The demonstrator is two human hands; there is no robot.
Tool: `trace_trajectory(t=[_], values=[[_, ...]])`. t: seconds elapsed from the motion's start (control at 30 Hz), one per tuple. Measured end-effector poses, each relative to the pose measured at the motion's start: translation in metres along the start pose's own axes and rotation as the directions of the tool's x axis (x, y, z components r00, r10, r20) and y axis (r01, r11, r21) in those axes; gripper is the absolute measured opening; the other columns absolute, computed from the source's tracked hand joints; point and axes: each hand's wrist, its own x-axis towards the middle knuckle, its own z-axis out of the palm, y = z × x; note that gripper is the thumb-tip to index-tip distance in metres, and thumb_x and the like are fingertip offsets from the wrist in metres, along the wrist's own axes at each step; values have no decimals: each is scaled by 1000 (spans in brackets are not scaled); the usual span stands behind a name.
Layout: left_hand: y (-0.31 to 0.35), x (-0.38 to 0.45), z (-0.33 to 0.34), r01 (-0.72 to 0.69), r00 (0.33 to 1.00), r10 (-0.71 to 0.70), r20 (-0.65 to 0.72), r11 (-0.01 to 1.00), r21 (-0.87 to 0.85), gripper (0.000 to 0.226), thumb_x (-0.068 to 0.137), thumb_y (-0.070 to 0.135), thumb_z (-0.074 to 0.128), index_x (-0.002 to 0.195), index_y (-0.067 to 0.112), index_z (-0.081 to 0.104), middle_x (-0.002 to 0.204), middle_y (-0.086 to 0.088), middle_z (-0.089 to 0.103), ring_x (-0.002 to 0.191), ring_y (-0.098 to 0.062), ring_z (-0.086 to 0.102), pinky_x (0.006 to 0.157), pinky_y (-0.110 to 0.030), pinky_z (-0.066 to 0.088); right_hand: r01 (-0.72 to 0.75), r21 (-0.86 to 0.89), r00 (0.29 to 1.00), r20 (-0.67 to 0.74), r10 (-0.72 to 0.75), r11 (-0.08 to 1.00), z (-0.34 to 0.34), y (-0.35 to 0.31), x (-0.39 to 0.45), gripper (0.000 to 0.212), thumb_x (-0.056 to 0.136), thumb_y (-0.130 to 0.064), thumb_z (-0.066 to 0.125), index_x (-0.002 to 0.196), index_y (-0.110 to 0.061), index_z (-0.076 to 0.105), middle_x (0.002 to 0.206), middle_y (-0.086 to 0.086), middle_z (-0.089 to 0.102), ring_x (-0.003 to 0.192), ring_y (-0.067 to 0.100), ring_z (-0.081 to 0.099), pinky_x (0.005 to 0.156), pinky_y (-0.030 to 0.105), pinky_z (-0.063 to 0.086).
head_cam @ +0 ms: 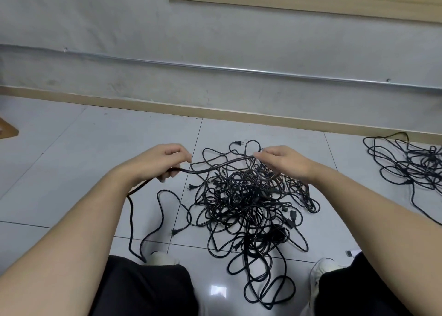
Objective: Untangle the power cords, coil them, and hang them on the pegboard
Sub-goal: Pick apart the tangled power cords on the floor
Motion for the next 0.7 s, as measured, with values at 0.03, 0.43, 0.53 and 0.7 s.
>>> trace_trajectory(t=[0.03,0.43,0.53,0.7], values=[[4,1,3,-9,1000,9,17,1000,6,23,100,41,60,97,22,72,64,2,55,57,-14,42,58,-28,38,15,-19,999,-32,-15,1000,3,-8,0,50,94,-62,57,70,-22,43,58,-13,35,56,11,34,62,30,30],[48,1,28,-325,935,335,-119,941,93,43,105,39,50,68,17,47,59,13,39,53,-6,33,50,-18,28,147,-22,981,133,-142,989,31,-40,-9,64,93,-74,42,74,-18,65,82,-9,73,81,6,65,96,36,46],[36,-2,18,-292,924,290,-249,956,29,44,103,36,56,66,15,44,58,9,34,51,-7,28,47,-17,24,68,-185,955,295,-11,980,33,-11,-9,55,91,-76,44,87,-28,70,95,-23,70,99,-6,62,103,36,39],[8,-3,-1,-140,935,153,-320,988,61,48,100,41,63,65,10,51,54,3,27,47,-12,22,46,-26,19,-5,-268,970,231,69,963,26,13,-8,58,99,-67,38,86,-18,66,93,-7,70,94,12,62,91,33,42]])
